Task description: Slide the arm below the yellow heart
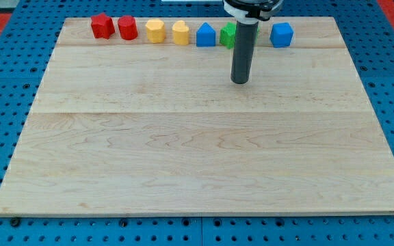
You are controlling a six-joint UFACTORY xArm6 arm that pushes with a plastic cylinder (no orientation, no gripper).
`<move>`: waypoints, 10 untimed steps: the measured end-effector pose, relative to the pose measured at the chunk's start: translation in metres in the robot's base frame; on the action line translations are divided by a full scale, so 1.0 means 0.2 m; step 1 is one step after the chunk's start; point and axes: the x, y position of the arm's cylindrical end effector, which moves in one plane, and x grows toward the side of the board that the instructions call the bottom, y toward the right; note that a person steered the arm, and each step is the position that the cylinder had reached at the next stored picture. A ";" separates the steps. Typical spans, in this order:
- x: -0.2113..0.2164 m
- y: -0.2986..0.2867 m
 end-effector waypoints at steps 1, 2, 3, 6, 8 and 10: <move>0.00 0.00; 0.03 0.00; 0.04 0.00; 0.11 -0.17; -0.15 -0.46; -0.32 -0.55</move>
